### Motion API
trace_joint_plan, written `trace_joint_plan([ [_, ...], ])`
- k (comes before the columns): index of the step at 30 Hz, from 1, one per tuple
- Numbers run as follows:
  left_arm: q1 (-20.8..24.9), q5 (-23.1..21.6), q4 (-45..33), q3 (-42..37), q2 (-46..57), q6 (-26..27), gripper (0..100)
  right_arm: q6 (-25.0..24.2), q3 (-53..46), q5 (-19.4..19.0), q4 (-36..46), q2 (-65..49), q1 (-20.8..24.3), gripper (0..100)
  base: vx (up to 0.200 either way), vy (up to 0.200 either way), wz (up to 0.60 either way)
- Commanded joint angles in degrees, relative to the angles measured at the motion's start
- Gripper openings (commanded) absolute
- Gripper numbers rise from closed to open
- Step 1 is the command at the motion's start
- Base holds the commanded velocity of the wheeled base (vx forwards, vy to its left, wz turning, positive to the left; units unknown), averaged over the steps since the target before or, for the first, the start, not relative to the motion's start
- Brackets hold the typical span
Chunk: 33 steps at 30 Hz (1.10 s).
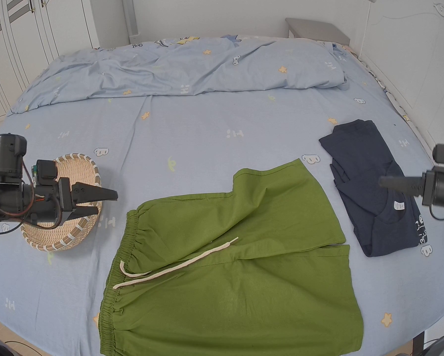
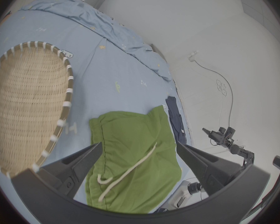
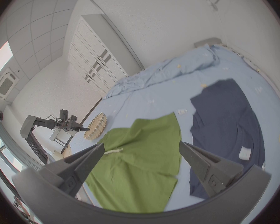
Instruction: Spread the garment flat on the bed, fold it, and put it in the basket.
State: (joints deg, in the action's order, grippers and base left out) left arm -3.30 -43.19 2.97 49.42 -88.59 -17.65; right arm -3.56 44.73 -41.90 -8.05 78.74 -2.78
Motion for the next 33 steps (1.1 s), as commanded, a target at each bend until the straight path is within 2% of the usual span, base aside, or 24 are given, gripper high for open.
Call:
trace_joint_plan([
  [1, 4.7, 3.3, 5.8, 5.3, -12.0, -3.4, 100, 0.0, 12.0, 0.2, 1.0, 9.7, 3.0, 100, 0.000, 0.000, 0.00],
  [4, 5.5, 7.9, 7.6, 11.1, -19.4, -4.0, 100, 0.0, 19.2, 0.2, 2.4, 14.6, 4.9, 100, 0.000, 0.000, 0.00],
  [10, 5.3, 8.7, 10.2, 14.0, -25.4, -3.8, 100, 0.0, 26.4, 0.3, 2.5, 21.2, 5.9, 100, 0.000, 0.000, 0.00],
  [17, 4.7, 8.9, 13.4, 16.1, -31.1, -4.0, 100, 0.0, 27.3, 0.3, 2.2, 24.4, 5.2, 100, 0.000, 0.000, 0.00],
  [22, 3.6, 8.9, 13.5, 16.5, -31.7, -3.9, 100, 0.0, 27.1, 0.3, 2.2, 24.5, 5.2, 100, 0.000, 0.000, 0.00],
  [33, 4.2, 8.5, 13.0, 15.6, -32.3, -3.6, 100, 0.0, 27.2, 0.3, 2.2, 25.7, 5.4, 100, 0.000, 0.000, 0.00],
])
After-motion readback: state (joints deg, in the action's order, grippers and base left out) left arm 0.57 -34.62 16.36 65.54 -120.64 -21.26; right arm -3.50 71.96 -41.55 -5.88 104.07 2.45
